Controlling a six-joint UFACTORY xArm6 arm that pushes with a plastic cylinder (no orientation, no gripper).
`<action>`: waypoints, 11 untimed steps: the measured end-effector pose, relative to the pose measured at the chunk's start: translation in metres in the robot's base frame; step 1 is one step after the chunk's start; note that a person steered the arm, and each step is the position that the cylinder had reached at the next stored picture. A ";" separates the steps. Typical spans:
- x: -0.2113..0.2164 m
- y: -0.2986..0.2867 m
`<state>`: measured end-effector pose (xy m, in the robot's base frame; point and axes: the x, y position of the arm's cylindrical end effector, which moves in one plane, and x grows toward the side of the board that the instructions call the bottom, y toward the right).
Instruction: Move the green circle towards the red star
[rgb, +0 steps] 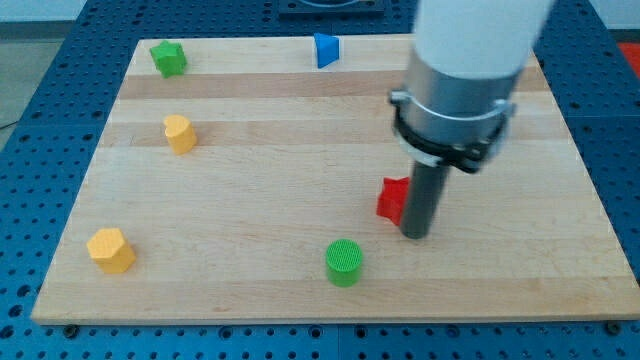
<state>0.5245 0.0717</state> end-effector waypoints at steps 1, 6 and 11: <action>-0.047 -0.029; 0.031 0.062; 0.039 -0.135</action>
<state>0.5635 -0.0631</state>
